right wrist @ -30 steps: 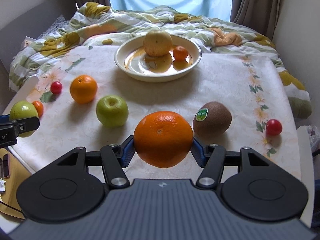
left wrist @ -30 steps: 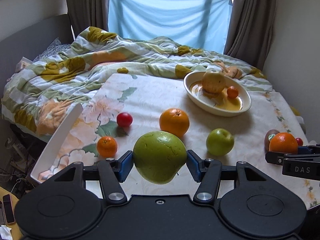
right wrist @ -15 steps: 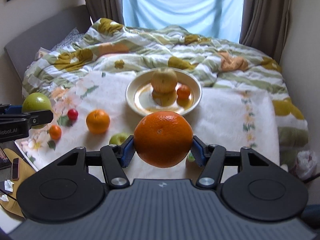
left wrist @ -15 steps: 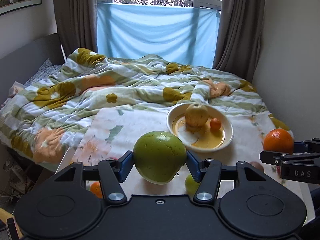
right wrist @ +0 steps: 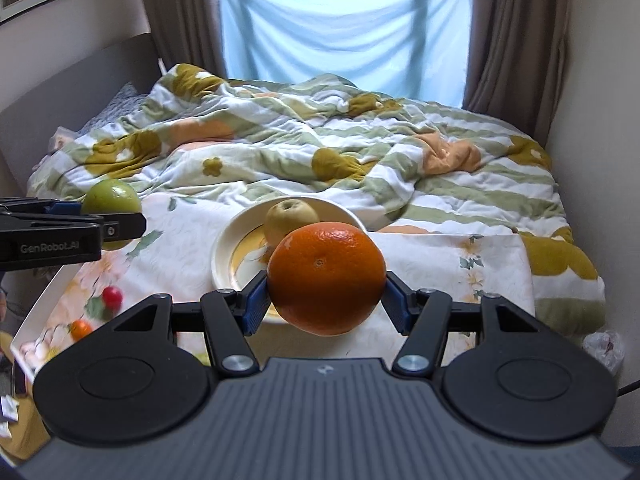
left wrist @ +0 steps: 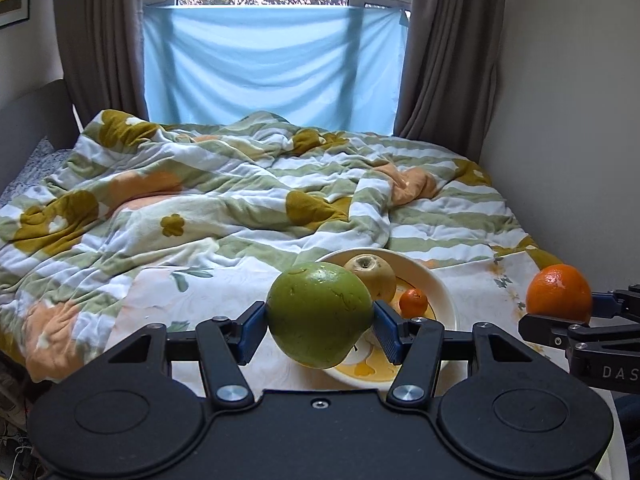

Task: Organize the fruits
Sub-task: 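Carry the green apple and orange toward the white bowl with both grippers, then place the green apple and orange in the bowl and open both grippers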

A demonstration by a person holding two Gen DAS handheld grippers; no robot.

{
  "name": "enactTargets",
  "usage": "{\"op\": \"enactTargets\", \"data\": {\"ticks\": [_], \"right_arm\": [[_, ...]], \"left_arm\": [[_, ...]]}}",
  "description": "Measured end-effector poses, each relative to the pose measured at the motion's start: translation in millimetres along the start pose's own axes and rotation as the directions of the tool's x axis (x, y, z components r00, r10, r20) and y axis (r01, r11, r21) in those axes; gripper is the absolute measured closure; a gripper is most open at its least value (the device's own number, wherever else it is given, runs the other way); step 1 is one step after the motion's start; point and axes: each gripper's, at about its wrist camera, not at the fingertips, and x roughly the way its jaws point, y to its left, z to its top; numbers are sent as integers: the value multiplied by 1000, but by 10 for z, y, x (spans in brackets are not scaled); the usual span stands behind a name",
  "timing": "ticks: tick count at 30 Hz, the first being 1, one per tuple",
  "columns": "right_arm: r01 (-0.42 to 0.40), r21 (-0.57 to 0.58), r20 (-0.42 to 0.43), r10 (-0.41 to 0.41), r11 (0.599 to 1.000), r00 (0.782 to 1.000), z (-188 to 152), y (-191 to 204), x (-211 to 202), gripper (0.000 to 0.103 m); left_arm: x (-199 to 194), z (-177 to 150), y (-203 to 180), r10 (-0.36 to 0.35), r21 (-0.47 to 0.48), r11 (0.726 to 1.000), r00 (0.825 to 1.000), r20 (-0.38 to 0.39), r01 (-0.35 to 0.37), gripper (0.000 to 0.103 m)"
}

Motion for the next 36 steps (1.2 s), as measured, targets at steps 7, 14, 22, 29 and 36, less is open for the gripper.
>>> {"op": "enactTargets", "data": {"ticks": [7,14,22,29,36], "right_arm": [[21,51,-34,-19,998,999,118,-109,390,28],[34,82,-80,-27,996,996,200,-205,751,28],[53,98,-110,-42,994,993,201,-242,948,28],[74,107,-123,-60,992,991,179,-268,972,28],[88,107,-120,-75,990,990,177,-261,925,28]], "left_arm": [[617,116,20,-31,40,999,996,-79,35,41],[1118,53,-52,-36,121,991,986,-161,56,41],[1416,-76,-161,-36,202,976,972,-231,84,41],[1495,-132,-245,-30,248,965,973,-229,88,38],[1320,-87,-234,-27,268,961,985,-170,72,0]]}}
